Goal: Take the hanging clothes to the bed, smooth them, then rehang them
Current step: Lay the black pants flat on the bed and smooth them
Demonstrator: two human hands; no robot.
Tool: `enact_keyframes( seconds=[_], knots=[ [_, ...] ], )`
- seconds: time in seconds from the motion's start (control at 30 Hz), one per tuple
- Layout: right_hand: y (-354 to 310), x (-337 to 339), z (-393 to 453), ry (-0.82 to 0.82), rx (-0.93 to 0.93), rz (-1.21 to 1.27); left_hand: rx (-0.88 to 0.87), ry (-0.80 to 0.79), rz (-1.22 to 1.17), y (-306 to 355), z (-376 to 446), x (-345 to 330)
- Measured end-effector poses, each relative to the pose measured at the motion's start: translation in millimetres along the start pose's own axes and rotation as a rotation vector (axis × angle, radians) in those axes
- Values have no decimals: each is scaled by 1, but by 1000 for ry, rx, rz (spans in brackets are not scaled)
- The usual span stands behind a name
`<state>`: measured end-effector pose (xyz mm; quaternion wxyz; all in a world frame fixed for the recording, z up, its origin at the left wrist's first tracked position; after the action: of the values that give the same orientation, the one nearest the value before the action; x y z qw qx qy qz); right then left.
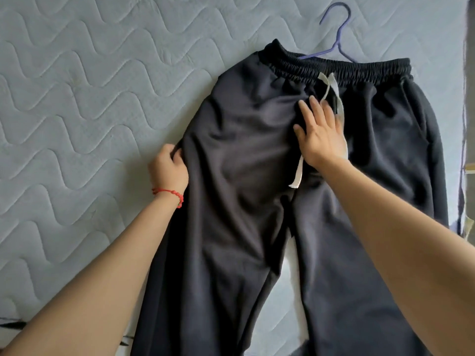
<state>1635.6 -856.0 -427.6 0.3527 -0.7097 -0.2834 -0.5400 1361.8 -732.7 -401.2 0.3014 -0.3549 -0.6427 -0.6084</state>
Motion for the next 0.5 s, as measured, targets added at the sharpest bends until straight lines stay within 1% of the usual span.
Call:
enact_keyframes(
  seconds=[0.1, 0.17, 0.2, 0.27, 0.33, 0.4, 0.5],
  knots=[
    [13, -1, 1, 73, -39, 25, -88, 164, -45, 8, 9, 18],
    [21, 0, 2, 96, -79, 40, -120, 221, -51, 16, 12, 23],
    [24, 0, 2, 102, -98, 48, -106, 227, -53, 18, 12, 22],
    [27, -2, 3, 110, -131, 63, -35, 161, -15, 14, 14, 13],
    [28, -3, 3, 121, -146, 86, 43, 2, 88, 1, 17, 0],
    [27, -3, 4, 127, -149, 110, 67, -119, 149, -6, 20, -9],
    [24, 5, 6, 178, -169, 110, 41, -168, 127, -2, 22, -13]
  ],
)
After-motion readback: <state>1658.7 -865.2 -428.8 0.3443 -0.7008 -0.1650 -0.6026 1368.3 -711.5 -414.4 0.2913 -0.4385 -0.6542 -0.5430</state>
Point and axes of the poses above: each hand's wrist, its own z-axis towards the middle knuckle, its own x-axis out of the back of the hand, y = z × x, the point moved 3 cm from there along z, towards the middle knuckle, and after that the axes turned 5 degrees about y, right-handed, at the moved point
